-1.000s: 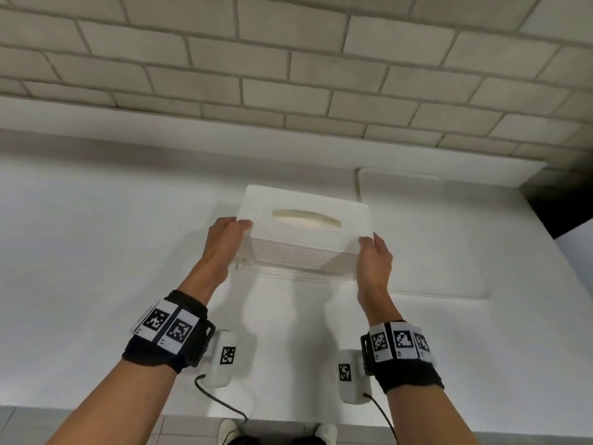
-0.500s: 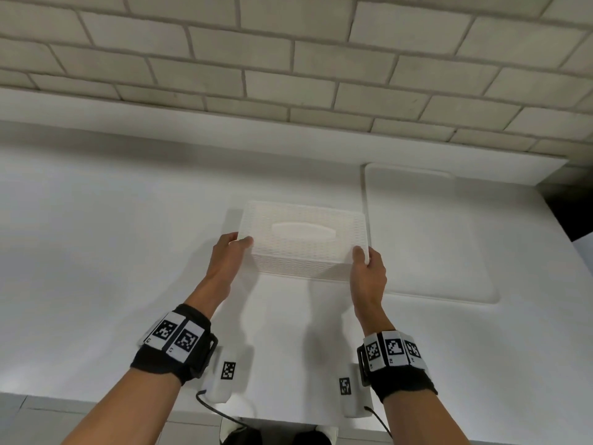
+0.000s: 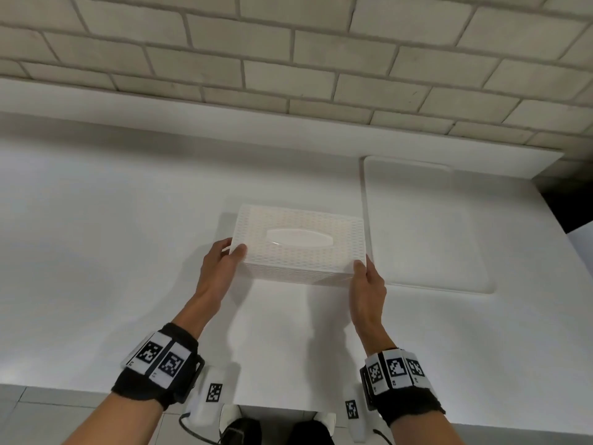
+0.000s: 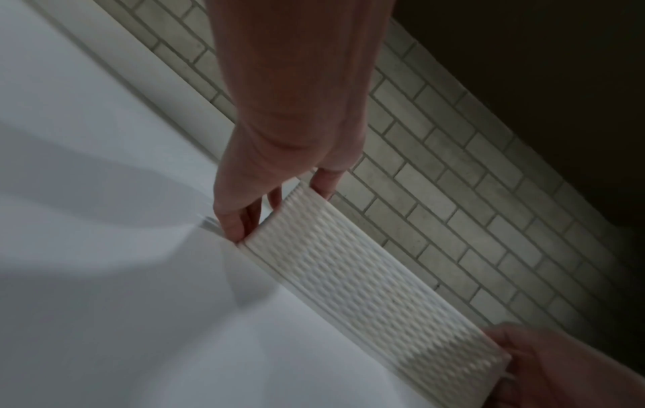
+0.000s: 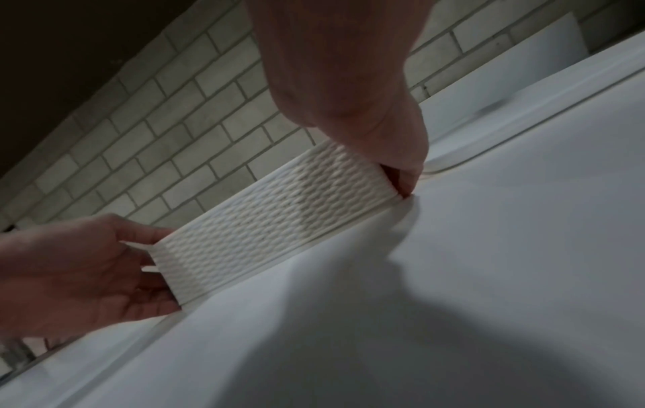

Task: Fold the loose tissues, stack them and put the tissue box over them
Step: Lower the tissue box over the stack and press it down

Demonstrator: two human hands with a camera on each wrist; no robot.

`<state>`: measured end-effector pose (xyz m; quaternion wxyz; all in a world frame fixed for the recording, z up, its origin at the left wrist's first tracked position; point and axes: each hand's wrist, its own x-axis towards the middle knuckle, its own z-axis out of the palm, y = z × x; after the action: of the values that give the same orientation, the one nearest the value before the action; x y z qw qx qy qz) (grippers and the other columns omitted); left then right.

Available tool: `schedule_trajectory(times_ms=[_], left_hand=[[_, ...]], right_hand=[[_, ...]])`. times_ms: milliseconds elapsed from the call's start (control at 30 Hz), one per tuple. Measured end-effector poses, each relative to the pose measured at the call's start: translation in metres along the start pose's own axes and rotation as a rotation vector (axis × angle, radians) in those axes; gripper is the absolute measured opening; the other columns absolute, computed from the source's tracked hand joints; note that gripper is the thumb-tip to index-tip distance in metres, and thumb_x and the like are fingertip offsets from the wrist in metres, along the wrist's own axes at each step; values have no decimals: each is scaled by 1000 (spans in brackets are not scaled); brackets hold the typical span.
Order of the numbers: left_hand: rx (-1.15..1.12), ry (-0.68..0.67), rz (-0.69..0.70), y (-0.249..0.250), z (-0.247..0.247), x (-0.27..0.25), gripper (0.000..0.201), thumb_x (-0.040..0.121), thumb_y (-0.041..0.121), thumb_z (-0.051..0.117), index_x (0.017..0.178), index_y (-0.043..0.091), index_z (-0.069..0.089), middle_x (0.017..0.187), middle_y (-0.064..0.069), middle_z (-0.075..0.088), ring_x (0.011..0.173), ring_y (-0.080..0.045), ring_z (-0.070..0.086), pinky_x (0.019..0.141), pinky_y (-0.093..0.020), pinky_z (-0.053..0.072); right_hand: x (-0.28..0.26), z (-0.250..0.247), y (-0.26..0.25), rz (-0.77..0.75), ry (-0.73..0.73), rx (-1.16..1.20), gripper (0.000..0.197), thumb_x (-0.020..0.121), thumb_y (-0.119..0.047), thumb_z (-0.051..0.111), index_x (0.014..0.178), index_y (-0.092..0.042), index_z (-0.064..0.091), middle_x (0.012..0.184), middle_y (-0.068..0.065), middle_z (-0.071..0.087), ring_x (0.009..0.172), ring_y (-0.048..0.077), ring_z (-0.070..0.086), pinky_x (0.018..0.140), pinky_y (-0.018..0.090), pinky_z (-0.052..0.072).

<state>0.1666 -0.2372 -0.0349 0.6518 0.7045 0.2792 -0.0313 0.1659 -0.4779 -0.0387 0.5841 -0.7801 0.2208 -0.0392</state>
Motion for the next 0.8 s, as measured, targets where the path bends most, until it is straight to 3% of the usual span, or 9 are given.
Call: schedule_trajectory(times_ms=[67,100,167,200,367,533,667,800], left_hand=[[4,-6,9,-6,-3,-2,38,94,29,57,131,20,54,122,-1,63,112,-21,57,91,-32,42],[5,-9,12,-7,-4,-2,39,94,29,57,131,19,53,122,-1,63,111,-21,57,90,-31,42],[14,-14,28,-7,-3,-3,38,95,28,56,132,18,52,122,1,62,111,-20,57,87,-29,41],[22,-14,36,-6,-2,-3,38,95,27,56,132,17,50,122,1,61,111,-20,56,86,-28,41],[46,-72,-26,-2,-3,7,42,95,23,56,135,17,45,126,-3,59,115,-23,56,87,-31,41],[54,-146,-40,1,-9,0,46,96,25,54,140,20,42,133,-1,56,119,-21,52,95,-34,39],[46,-125,-38,-1,-12,-7,46,95,22,55,140,19,44,132,-2,57,118,-22,53,95,-34,39],[41,-110,-12,5,-6,-4,43,95,25,55,137,20,48,128,-1,60,118,-23,54,95,-34,41]], right_hand=[[-4,-1,5,-17,-14,-27,34,100,-23,36,124,-27,60,88,-26,61,78,-11,57,73,9,41],[-5,-1,6,-33,-17,-42,36,101,-26,36,128,-27,58,95,-23,64,84,-11,59,80,14,45],[-5,0,8,-63,-32,-79,39,102,-31,34,136,-29,52,115,-11,67,103,4,61,97,29,47],[-5,0,9,-76,-44,-84,39,102,-32,33,138,-28,50,122,-7,66,110,11,59,99,31,46],[-3,-2,7,-82,-76,-120,38,104,-28,33,136,-22,52,126,3,64,110,17,57,91,26,41],[-15,-7,6,-65,-65,-135,39,103,-27,34,139,-20,49,134,5,59,124,27,53,96,27,36],[-24,-10,8,-70,-69,-114,39,103,-25,35,139,-19,48,134,4,59,120,23,53,95,24,34],[-13,-9,1,-55,-69,-50,35,102,-26,35,131,-24,55,121,-5,62,113,17,55,94,26,38]])
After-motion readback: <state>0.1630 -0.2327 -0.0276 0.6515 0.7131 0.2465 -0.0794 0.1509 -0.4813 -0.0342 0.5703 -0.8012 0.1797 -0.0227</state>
